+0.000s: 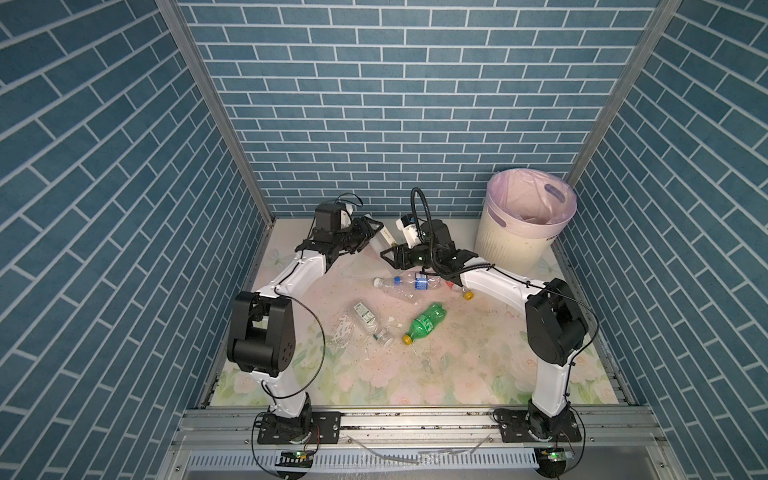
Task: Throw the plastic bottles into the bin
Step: 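Close the right gripper on the matcha-label bottle held by the left gripper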
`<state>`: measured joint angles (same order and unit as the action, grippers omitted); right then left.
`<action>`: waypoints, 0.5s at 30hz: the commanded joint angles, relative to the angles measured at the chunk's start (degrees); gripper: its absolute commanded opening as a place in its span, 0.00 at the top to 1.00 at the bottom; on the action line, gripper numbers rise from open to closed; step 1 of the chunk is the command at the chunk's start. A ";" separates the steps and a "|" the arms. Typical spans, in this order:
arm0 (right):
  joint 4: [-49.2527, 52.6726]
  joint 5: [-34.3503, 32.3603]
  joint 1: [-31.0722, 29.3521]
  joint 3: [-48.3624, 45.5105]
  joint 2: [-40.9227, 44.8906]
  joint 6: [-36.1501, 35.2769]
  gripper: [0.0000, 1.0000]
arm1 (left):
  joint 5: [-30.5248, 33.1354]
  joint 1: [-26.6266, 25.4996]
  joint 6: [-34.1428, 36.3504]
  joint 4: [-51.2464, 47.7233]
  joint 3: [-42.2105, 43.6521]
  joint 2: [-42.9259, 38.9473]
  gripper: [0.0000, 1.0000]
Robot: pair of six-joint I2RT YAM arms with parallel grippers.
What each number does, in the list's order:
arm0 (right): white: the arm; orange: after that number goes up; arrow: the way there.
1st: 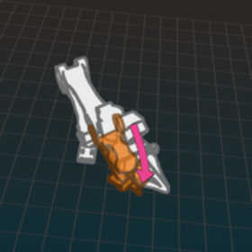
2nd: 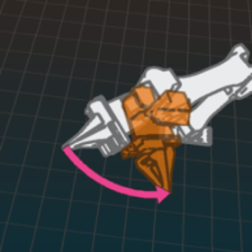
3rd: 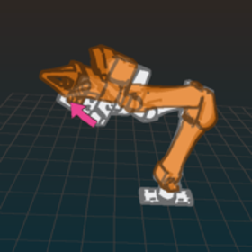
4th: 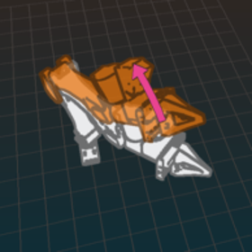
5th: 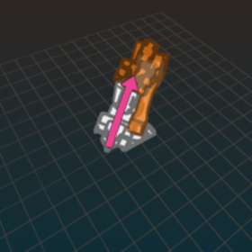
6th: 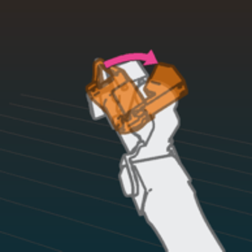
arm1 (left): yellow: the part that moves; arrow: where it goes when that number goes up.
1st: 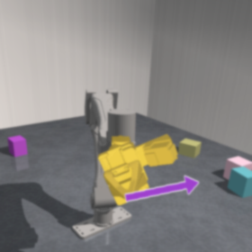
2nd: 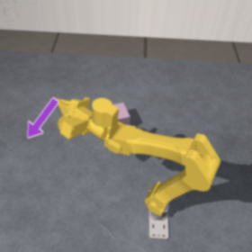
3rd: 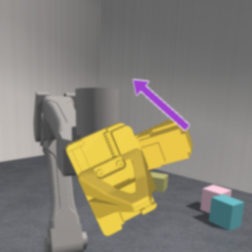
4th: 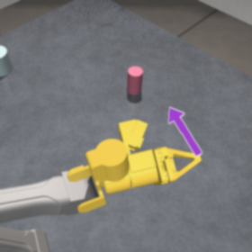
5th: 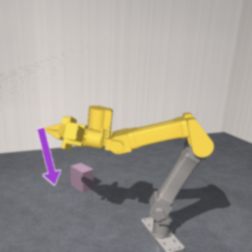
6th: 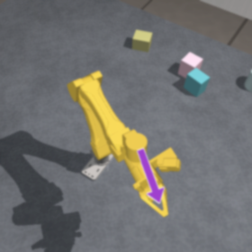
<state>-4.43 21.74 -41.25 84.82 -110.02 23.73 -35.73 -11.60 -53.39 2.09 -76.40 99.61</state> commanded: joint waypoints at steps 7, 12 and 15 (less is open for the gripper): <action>-1.32 -0.66 -0.36 0.89 -0.73 0.62 0.56 | -4.44 -1.26 -3.66 2.40 0.43 -0.48 0.52; -1.97 -0.73 -0.41 -0.23 0.14 1.47 0.63 | -4.78 -1.28 -3.52 2.09 0.11 -0.70 0.40; -1.76 -1.61 -0.38 -0.94 0.74 1.84 0.68 | -4.73 -1.26 -2.64 1.07 -0.45 -1.18 0.32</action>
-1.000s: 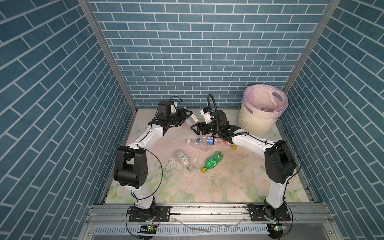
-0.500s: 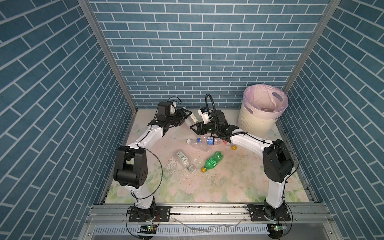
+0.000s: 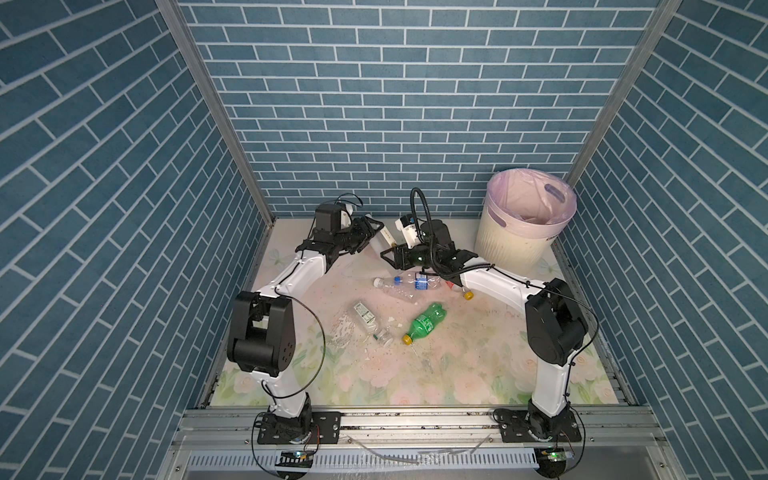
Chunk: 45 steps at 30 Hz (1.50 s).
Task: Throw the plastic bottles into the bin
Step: 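Close the right gripper on the matcha-label bottle held by the left gripper, then carry the matcha-label bottle over the bin with the right gripper and release it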
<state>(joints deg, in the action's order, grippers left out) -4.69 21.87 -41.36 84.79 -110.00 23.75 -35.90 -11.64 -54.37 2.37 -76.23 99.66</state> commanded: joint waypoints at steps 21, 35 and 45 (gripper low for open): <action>10.01 -10.33 2.78 -4.11 9.81 -3.47 0.80 | -1.36 -1.19 1.86 -2.91 -3.75 -8.30 0.01; 30.08 -24.80 13.68 13.35 23.64 -17.74 0.82 | 2.30 -9.46 12.26 -3.63 -9.66 -11.54 0.01; 32.11 -39.81 17.57 24.62 31.38 -27.99 0.85 | 2.48 -12.12 12.28 -3.43 -12.20 -7.95 0.01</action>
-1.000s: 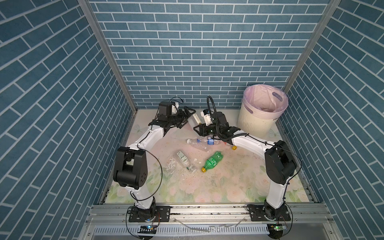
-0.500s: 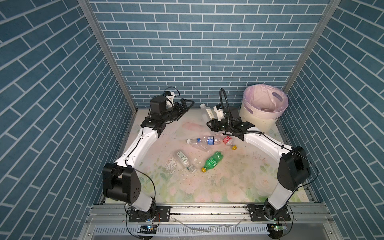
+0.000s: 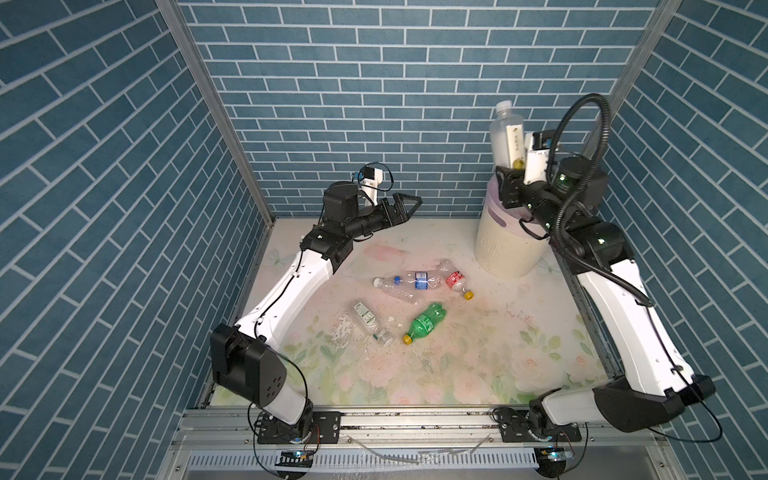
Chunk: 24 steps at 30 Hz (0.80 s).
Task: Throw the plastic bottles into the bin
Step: 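Carry the matcha-label bottle over the bin with the right gripper and release it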
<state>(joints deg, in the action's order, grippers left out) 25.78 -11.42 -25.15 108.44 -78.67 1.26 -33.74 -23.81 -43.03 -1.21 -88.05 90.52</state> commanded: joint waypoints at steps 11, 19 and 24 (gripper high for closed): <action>12.91 -3.46 18.83 4.93 -17.60 6.49 0.26 | -0.52 0.08 -0.24 0.34 1.55 2.34 0.01; 7.04 -0.17 16.65 1.97 -7.91 6.63 0.01 | -1.30 0.05 -1.56 1.21 2.76 4.34 0.01; 7.27 0.79 14.86 1.45 -7.46 7.71 0.01 | -2.63 0.08 -1.45 1.14 3.48 4.78 0.01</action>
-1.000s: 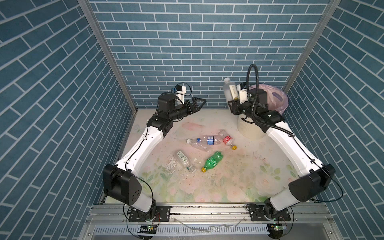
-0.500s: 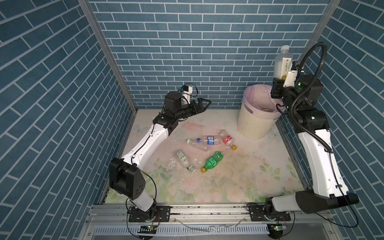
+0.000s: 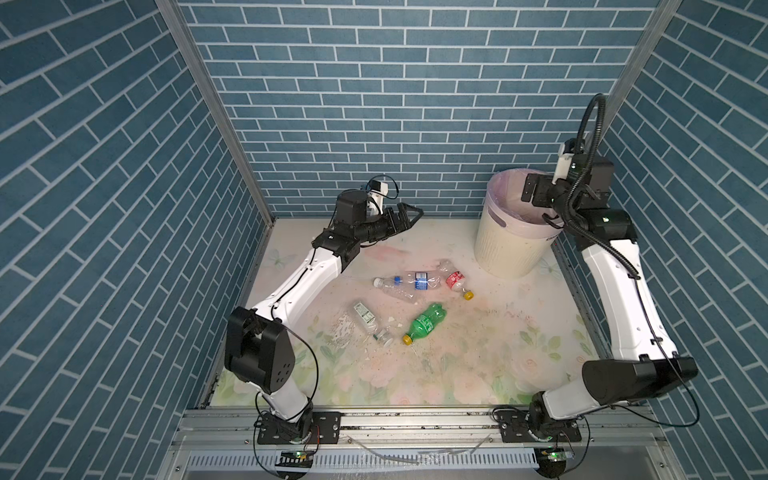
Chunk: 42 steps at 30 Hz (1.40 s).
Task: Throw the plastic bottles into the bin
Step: 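Carry the matcha-label bottle over the bin with the right gripper and release it, then lower the left gripper onto a clear bottle while the right returns over the pile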
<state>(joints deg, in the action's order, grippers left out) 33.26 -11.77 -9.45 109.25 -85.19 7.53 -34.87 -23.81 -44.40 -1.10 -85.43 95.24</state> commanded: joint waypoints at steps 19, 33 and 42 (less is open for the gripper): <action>-10.10 3.12 -19.12 -16.55 -8.29 1.87 0.01 | 4.20 2.07 4.01 -11.77 6.01 -3.54 0.01; -18.78 6.40 -24.24 -32.17 -9.98 3.24 0.01 | 15.68 5.27 6.18 -29.51 18.72 -15.86 0.01; -25.50 7.50 -25.50 -41.27 -8.44 3.94 0.01 | 24.11 5.27 4.93 -38.72 22.19 -18.77 0.01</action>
<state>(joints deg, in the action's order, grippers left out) 11.49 -5.08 -34.24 70.48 -94.70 10.28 -14.87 -18.76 -39.64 -35.05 -64.45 77.56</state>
